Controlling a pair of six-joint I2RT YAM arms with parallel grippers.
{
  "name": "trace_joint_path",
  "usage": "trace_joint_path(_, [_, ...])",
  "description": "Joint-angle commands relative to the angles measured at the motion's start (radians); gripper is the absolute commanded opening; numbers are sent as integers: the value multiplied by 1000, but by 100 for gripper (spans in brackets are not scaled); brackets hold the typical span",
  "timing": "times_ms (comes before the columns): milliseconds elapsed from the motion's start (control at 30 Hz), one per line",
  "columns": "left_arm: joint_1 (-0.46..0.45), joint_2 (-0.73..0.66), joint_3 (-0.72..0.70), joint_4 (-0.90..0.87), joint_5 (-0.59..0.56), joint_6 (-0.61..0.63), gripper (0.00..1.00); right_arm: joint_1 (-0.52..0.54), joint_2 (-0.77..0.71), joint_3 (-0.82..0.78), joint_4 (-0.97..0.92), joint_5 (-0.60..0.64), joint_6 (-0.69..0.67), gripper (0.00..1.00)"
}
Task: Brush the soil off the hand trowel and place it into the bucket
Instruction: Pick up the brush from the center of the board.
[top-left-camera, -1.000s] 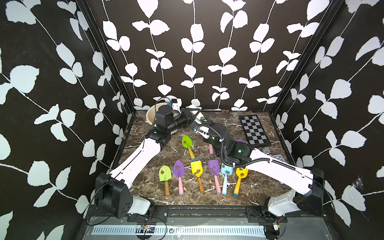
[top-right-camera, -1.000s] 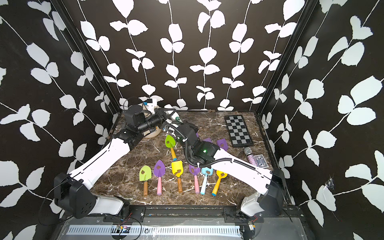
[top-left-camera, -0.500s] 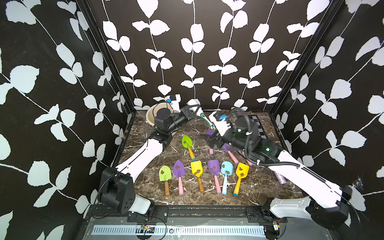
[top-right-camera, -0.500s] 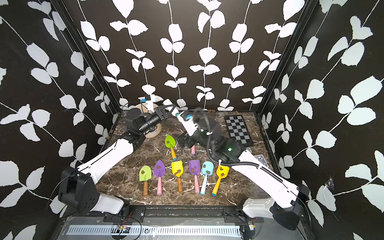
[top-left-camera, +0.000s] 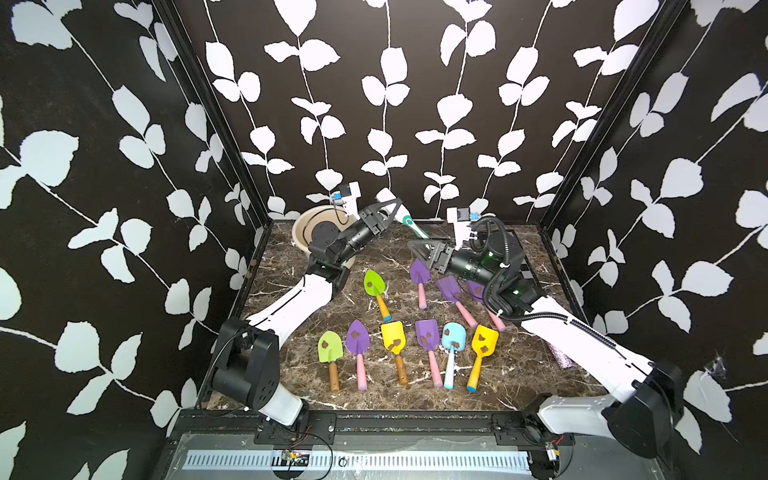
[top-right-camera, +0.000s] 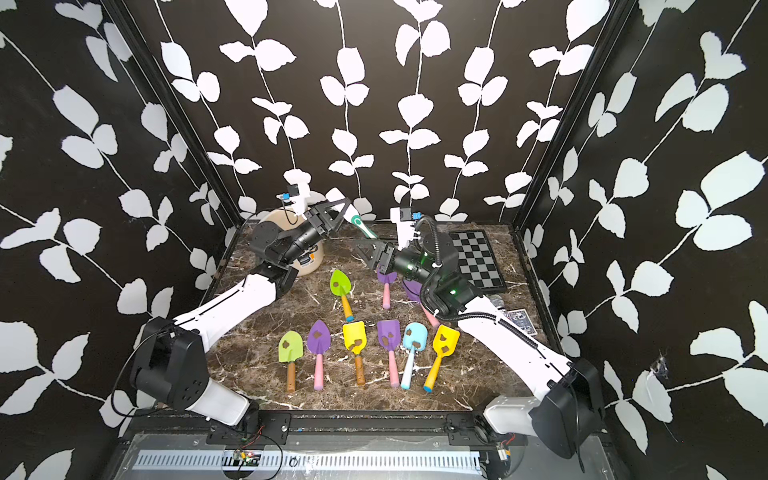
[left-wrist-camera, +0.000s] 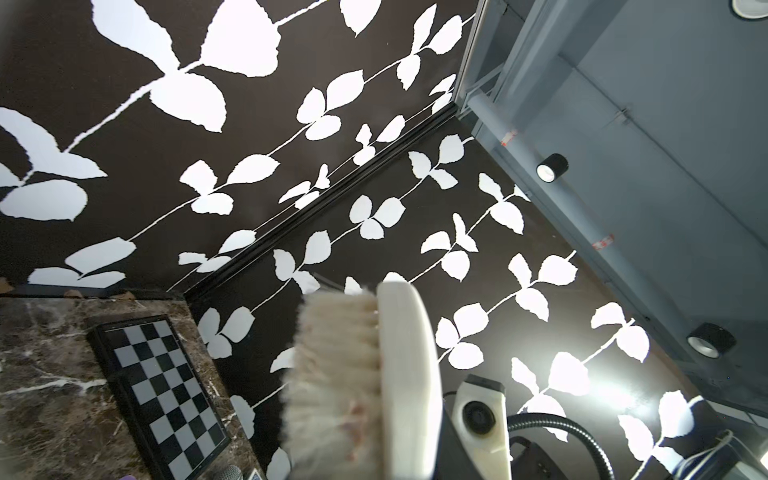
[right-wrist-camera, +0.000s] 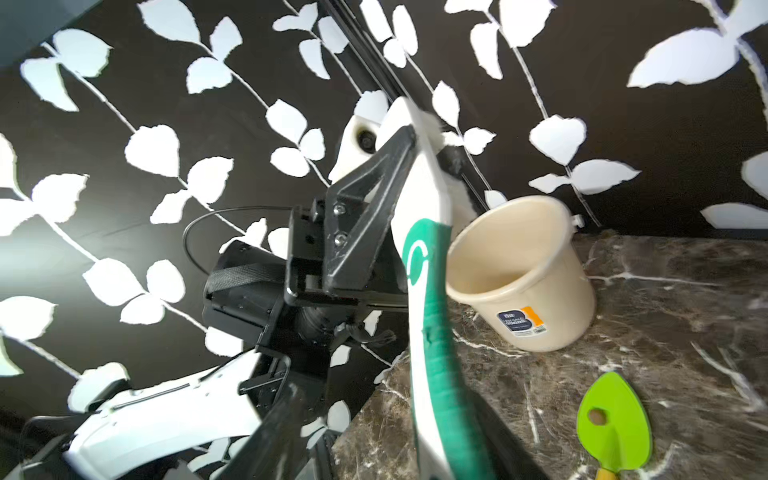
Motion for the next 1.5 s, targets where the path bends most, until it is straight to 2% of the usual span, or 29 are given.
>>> trace_joint_path(0, [2,-9,10,109,17,-47,0,-13,2,-5,211,-34,143,52])
trace_joint_path(67, [2,-11,9,110,17,-48,0,-20,-3,-15,229,-24,161,52])
trace_joint_path(167, [1,-13,9,113,18,-52,0,-35,-16,-30,249,-10,186,64])
trace_joint_path(200, [2,-13,10,113,18,-54,0,-39,-18,-34,254,-5,191,63])
trace_joint_path(400, [1,-7,16,111,32,-52,0,-48,-9,-38,277,-17,210,44])
trace_joint_path(567, [1,13,15,157,35,-89,0,-48,13,-35,334,-38,240,17])
trace_joint_path(733, [1,14,16,152,33,-91,0,-47,11,-35,332,-38,239,7])
trace_joint_path(867, [1,7,17,125,34,-74,0,-48,10,-41,332,-46,239,7])
trace_joint_path(967, [2,4,23,109,42,-64,0,-48,14,-40,319,-65,235,17])
trace_joint_path(1067, [3,5,35,102,51,-62,0,-48,24,-33,319,-92,239,18])
trace_joint_path(1300, [2,10,66,71,75,-38,0,-48,31,-29,320,-109,236,10])
trace_joint_path(1467, [1,41,114,54,112,-31,0,-48,32,-24,317,-117,233,0])
